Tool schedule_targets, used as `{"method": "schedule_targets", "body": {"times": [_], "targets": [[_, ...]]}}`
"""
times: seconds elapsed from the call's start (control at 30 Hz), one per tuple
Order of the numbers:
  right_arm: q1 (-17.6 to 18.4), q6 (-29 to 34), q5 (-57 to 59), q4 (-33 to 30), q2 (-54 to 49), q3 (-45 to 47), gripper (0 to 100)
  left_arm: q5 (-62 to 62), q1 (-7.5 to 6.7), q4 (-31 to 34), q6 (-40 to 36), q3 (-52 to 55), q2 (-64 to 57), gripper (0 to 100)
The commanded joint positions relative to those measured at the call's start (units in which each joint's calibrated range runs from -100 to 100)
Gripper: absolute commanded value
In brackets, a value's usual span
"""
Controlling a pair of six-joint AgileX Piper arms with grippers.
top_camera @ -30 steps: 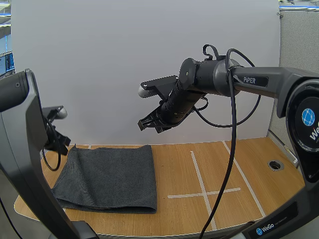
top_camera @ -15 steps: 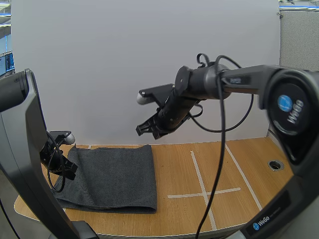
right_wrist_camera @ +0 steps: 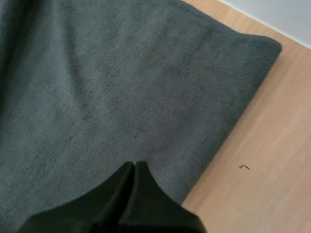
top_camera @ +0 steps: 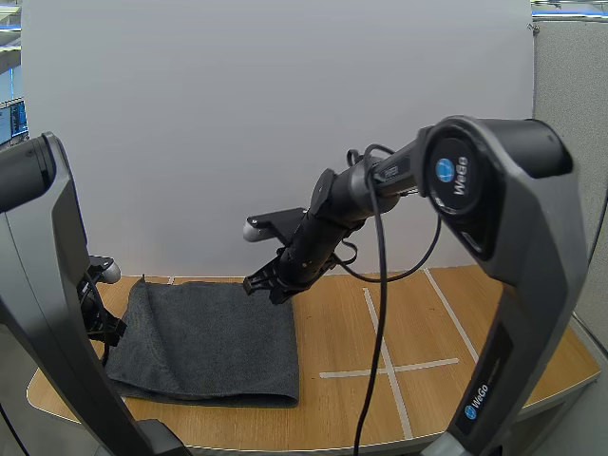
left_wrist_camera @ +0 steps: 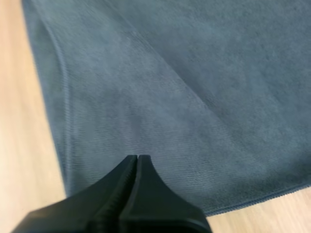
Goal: Fold the towel
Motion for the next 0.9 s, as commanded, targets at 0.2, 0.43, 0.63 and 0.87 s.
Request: {"method": "schedule_targets", "body": {"times": [0.2,0.43,0.63,0.87], "targets": [[1.5,-3.0,-3.5,3.7,10.7,-9.4,0,-12.5,0.48,-3.0,4.2,7.5,4.1,0],[1.5,-6.7,-1.9,7.9,16.7,-12.8,0,-14.2,0.48,-3.1,4.6,8.4,4.1,0],[1.5,-9.9,-3.1,11.3,20.5,-13.0,0,-14.2,0.48,-3.1,4.6,8.4,4.1,0],[1.5,-10.6,-4.6,10.9,23.5,-13.0,0,-17.0,0.48,-3.1,4.6,9.6,4.3,0]]}}
